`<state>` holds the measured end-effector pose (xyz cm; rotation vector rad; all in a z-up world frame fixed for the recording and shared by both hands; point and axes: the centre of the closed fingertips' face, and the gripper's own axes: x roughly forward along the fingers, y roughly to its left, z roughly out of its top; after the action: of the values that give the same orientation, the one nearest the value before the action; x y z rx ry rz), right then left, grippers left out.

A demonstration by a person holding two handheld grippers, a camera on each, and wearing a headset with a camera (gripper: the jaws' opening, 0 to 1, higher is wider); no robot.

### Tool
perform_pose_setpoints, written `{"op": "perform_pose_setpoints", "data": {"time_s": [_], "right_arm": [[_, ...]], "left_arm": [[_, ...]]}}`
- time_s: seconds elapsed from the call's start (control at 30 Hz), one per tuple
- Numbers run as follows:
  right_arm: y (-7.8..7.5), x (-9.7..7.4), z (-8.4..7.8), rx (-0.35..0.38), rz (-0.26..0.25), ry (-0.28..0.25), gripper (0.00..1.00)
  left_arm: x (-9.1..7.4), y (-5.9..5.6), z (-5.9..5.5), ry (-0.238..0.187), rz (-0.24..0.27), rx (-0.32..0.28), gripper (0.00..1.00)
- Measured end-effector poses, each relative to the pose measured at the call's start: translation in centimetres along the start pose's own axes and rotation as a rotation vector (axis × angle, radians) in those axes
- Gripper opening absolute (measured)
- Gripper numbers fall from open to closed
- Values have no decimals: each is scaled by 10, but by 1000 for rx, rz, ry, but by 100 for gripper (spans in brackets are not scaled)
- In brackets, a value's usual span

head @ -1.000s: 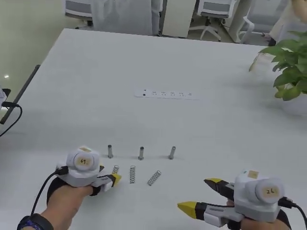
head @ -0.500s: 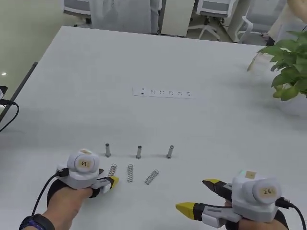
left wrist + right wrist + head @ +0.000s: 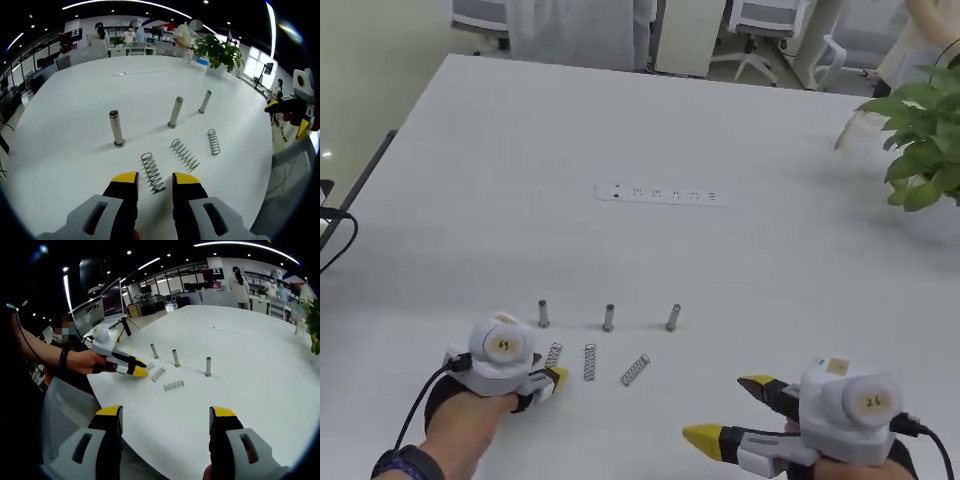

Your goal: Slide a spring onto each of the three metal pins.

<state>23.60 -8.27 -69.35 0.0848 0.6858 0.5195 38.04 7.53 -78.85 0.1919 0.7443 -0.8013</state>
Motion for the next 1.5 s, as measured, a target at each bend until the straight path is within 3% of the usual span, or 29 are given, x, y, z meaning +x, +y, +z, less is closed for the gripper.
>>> {"op": "perform_pose_setpoints", "data": {"time_s": [0.2,0.37,0.47,0.77,1.0,1.5], "right_arm": [[0,0,-1,0,0,2,69],[-1,0,1,0,0,-1,69],[-1,1,2,-3,1,0,69],[3,4,8,-12,10,-7,69],[6,6,8,-14,22,-11,68],[9,8,-7,6,37,7,68]], "left_arm": [[3,-2,1,4,2,9,15],[5,3,0,19,19,26,6],[5,2,-1,26,11,9,4],[1,3,-4,62,3,50,3],[-10,3,-12,79,-13,58,2],[-38,7,-26,75,-25,71,2]]}}
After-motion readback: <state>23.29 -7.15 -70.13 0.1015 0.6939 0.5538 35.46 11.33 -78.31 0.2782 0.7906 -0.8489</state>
